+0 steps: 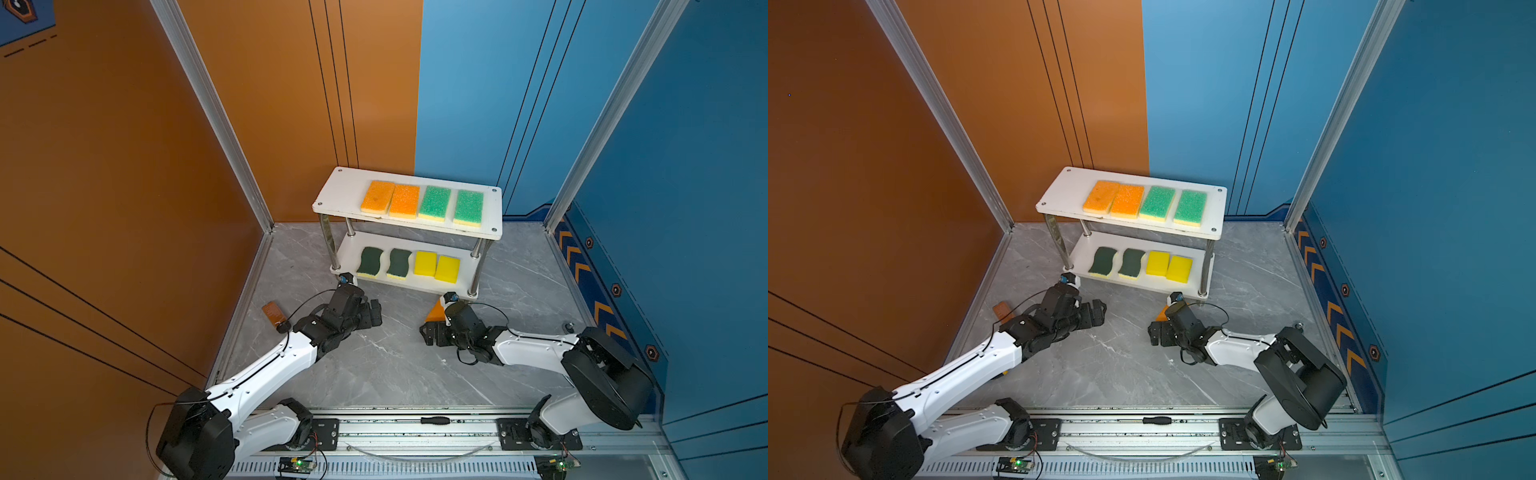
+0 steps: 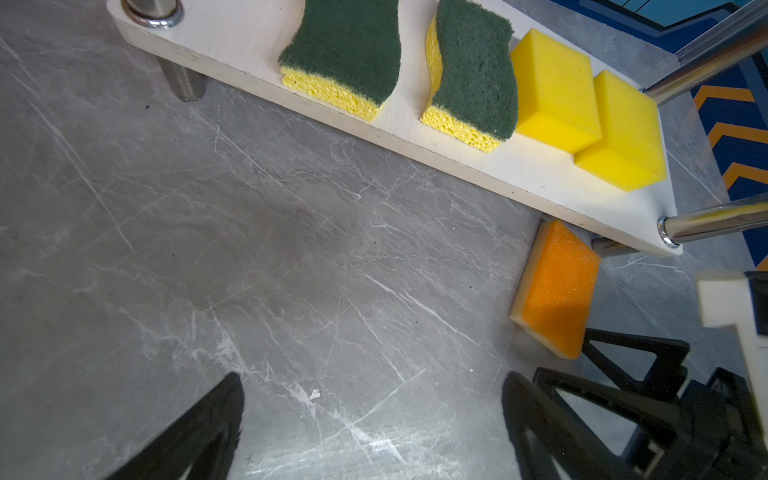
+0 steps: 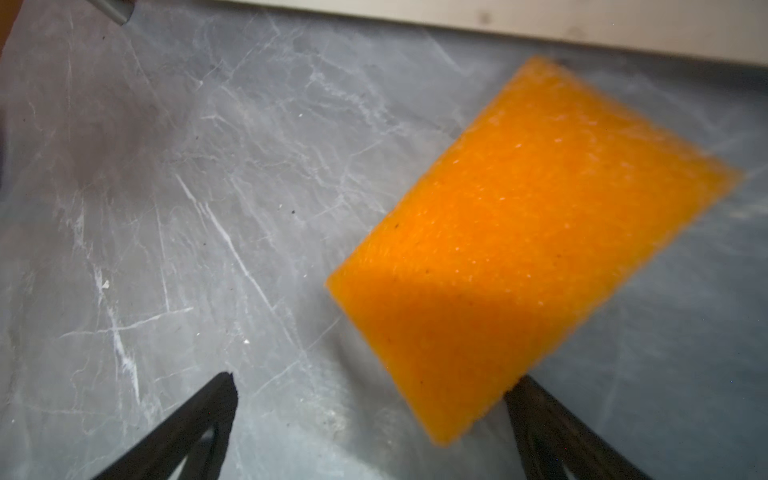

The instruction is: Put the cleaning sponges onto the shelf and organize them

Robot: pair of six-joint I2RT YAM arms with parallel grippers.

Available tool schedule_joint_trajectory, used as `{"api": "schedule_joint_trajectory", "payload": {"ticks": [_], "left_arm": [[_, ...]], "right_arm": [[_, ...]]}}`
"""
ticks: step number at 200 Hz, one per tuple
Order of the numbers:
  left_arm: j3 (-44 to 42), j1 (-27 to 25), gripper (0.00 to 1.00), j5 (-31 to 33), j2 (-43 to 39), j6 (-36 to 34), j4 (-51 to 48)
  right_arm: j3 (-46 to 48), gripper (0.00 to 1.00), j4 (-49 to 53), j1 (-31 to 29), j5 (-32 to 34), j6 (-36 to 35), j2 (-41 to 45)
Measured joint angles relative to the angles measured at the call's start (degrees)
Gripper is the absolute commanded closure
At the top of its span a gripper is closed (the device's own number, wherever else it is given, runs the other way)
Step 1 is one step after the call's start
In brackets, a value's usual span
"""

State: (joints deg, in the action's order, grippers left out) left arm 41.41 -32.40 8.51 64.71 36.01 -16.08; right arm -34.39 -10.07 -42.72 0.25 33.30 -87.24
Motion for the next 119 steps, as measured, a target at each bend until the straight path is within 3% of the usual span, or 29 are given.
{"api": "schedule_joint_trajectory", "payload": {"ticks": [79,119], "left_arm": [[-0.07,0.48,0.02,-2.29,2.16,-1.27,0.94],[-0.09,-0.37,0.02,-5.73,3.58,-5.79,5.05]], "right_arm": [[-1.81,0.00,0.22,-1.49,-0.81,-1.46,-1.70],[-0.48,0.00,2.54,0.02,-2.58,-2.56,4.42]]}}
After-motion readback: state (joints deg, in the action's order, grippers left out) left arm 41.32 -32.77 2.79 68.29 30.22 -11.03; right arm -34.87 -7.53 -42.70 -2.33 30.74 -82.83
